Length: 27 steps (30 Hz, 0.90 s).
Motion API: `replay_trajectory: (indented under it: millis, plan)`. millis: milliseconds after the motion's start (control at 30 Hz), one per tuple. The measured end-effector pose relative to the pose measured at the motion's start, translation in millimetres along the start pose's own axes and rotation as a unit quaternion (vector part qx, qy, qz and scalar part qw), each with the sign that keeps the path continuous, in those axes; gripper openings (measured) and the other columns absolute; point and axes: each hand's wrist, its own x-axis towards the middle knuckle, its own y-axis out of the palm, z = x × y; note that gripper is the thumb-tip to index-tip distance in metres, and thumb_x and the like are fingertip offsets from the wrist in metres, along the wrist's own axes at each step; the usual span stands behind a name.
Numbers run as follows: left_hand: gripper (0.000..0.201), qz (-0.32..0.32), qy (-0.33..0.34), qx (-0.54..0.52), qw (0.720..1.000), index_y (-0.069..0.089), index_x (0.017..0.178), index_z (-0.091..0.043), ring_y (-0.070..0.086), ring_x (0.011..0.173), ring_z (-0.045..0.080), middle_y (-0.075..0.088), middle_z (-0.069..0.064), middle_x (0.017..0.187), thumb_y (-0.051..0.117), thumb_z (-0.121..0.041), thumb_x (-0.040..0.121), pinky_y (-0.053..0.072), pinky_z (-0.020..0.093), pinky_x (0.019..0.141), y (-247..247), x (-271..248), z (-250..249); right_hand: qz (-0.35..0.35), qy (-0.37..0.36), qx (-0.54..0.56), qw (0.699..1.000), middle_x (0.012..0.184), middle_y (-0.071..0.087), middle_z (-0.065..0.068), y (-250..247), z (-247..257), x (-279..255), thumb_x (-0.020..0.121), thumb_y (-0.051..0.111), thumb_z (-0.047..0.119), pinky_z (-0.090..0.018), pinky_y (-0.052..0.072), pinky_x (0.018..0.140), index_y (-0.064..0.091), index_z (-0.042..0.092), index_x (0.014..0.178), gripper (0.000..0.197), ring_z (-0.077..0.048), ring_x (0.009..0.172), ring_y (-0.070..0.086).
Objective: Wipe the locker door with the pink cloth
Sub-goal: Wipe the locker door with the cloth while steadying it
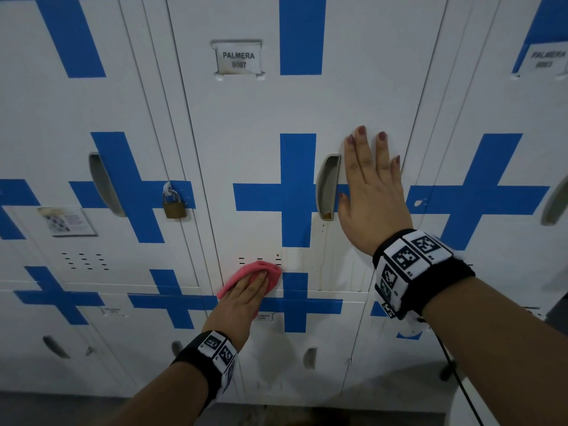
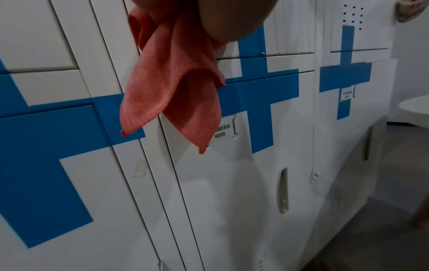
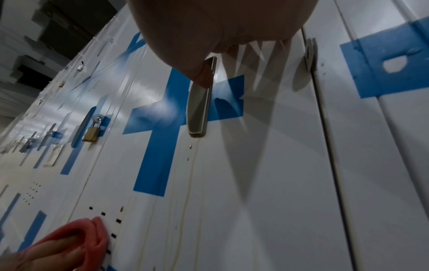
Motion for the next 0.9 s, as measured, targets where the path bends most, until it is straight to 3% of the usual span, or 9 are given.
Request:
replay_trajectory:
  millis: [167,300,400,500,600,667,733,833,900]
  plan:
    - [0.08,0.035,0.01,0.009,0.999,-0.024,0.133,-0.026,-0.027,0.131,0.01,-0.026,-0.01,0.146,0.043,-0.006,0.094,0.002,0.033,0.118,7,-4,-1,0.013,0.002,0.001,1.0,0.157,-0.017,-0.001,-1,1,-3,0.092,0.044,0.02,-0.046,-0.005,0.115,-0.008,0.015,0.15,0.077,-0.023,0.142,-0.02]
    - [0.08,0.049,0.012,0.016,0.999,-0.023,0.132,-0.023,-0.018,0.141,0.014,-0.027,-0.009,0.145,0.045,-0.006,0.093,-0.002,0.034,0.117,10,-9,-4,0.02,0.001,0.007,1.0,0.157,-0.017,-0.001,-4,2,-4,0.092,0.044,0.019,-0.046,-0.003,0.116,-0.008,0.015,0.15,0.078,-0.023,0.142,-0.02]
    - [0.086,0.024,0.001,-0.059,0.998,-0.015,0.138,-0.024,-0.009,0.142,0.009,-0.021,-0.013,0.142,0.055,-0.011,0.09,-0.007,0.025,0.112,0,-14,-13,0.025,0.002,0.02,0.999,0.158,-0.014,0.0,-9,3,-5,0.092,0.044,0.018,-0.046,0.0,0.117,-0.005,0.015,0.15,0.076,-0.022,0.143,-0.018]
    - [0.099,-0.056,-0.043,-0.217,0.974,-0.003,0.143,-0.031,0.001,0.137,0.002,-0.008,-0.021,0.143,0.071,-0.02,0.078,0.002,0.028,0.116,-20,-22,-26,0.025,-0.001,0.026,0.999,0.158,-0.012,0.0,-13,3,-8,0.092,0.042,0.017,-0.045,0.001,0.117,-0.002,0.015,0.15,0.073,-0.022,0.144,-0.015]
    - [0.068,-0.206,-0.059,-0.377,0.901,0.013,0.143,-0.04,0.023,0.139,0.015,0.014,-0.017,0.15,0.05,-0.023,0.089,0.024,0.042,0.114,-49,-27,-44,0.031,0.007,0.031,0.999,0.158,-0.013,0.001,-14,3,-15,0.092,0.043,0.018,-0.045,0.002,0.117,-0.003,0.016,0.15,0.074,-0.022,0.144,-0.016]
    - [0.06,-0.294,-0.046,-0.354,0.887,0.015,0.146,-0.035,0.022,0.14,0.015,0.017,-0.012,0.152,0.039,-0.024,0.091,0.023,0.04,0.113,-68,-23,-51,0.04,0.016,0.031,0.999,0.158,-0.015,0.001,-12,2,-20,0.092,0.043,0.018,-0.044,0.001,0.117,-0.004,0.017,0.15,0.075,-0.022,0.144,-0.017]
    - [0.071,-0.299,-0.044,-0.303,0.904,0.008,0.148,-0.027,0.008,0.141,0.007,0.006,-0.014,0.152,0.047,-0.012,0.09,0.015,0.035,0.114,-80,-12,-51,0.049,0.019,0.033,0.998,0.157,-0.016,0.0,-10,1,-24,0.092,0.042,0.018,-0.043,0.001,0.117,-0.004,0.017,0.15,0.074,-0.022,0.143,-0.018]
    - [0.106,-0.178,-0.048,-0.212,0.96,-0.009,0.146,-0.024,-0.013,0.137,0.005,-0.017,-0.015,0.147,0.071,-0.01,0.077,0.005,0.036,0.116,-81,5,-49,0.058,0.022,0.045,0.997,0.157,-0.018,0.001,-8,0,-25,0.093,0.041,0.017,-0.041,0.002,0.117,-0.004,0.015,0.15,0.074,-0.021,0.143,-0.019]
    - [0.114,-0.125,-0.038,-0.14,0.982,-0.02,0.14,-0.025,-0.024,0.133,0.008,-0.027,-0.013,0.143,0.073,-0.011,0.076,0.001,0.037,0.117,-72,13,-46,0.059,0.025,0.05,0.997,0.157,-0.019,0.003,-6,0,-24,0.092,0.041,0.015,-0.041,0.001,0.116,-0.005,0.015,0.15,0.074,-0.02,0.143,-0.019]
